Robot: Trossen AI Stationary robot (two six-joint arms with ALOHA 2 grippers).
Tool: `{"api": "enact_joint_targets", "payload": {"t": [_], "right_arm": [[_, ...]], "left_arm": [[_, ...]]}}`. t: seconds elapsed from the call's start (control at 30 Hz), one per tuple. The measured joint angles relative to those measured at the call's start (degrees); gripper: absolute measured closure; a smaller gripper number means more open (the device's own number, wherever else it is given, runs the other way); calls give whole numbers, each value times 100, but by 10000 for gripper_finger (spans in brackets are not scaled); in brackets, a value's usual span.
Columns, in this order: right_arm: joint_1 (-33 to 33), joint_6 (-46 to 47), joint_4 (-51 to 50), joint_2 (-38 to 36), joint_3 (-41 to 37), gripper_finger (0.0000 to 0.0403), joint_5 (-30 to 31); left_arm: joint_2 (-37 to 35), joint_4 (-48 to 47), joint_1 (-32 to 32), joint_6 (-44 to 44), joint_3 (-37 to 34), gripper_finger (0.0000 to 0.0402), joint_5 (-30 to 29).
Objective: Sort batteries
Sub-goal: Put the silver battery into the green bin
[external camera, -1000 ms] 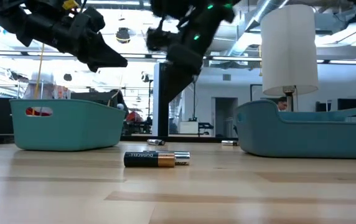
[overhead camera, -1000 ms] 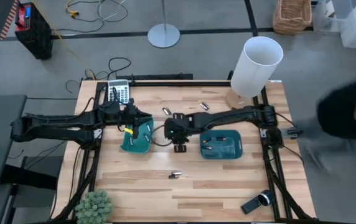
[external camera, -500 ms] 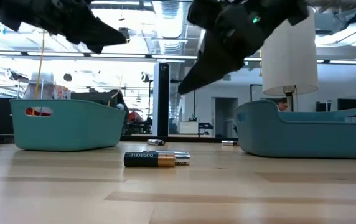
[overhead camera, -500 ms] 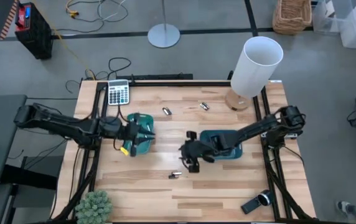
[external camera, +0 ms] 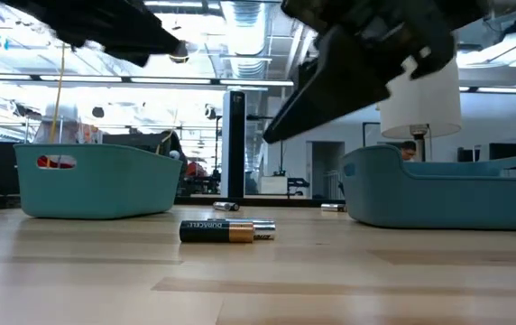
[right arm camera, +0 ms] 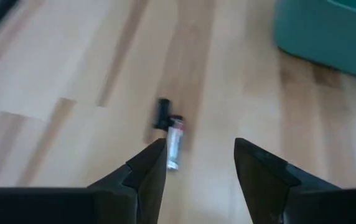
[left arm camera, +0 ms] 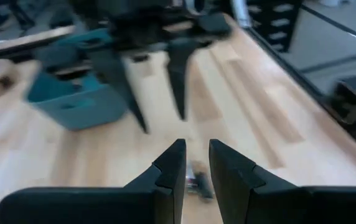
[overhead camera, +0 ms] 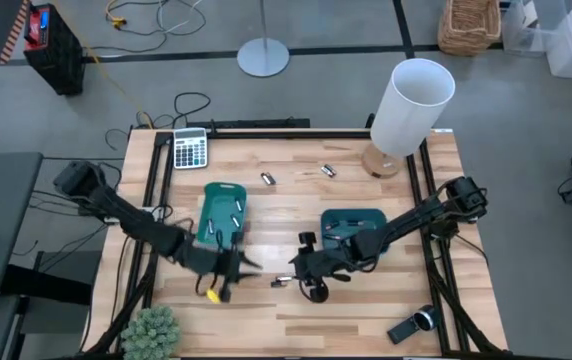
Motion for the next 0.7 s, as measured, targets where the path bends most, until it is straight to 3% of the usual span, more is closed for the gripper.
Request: {"api": "enact_joint_targets", "payload": {"t": [0.17, 0.4, 0.7], "right_arm": [[183, -4, 299, 188, 3, 193, 46], [265, -30, 757, 708, -3, 192, 144], [239, -32, 909, 868, -5, 192, 161]], "left_arm": [[627, -13, -533, -360, 208, 335, -276], [1585, 22, -793, -913, 447, 328, -343], [2161, 154, -826, -1378, 506, 269, -510]]}}
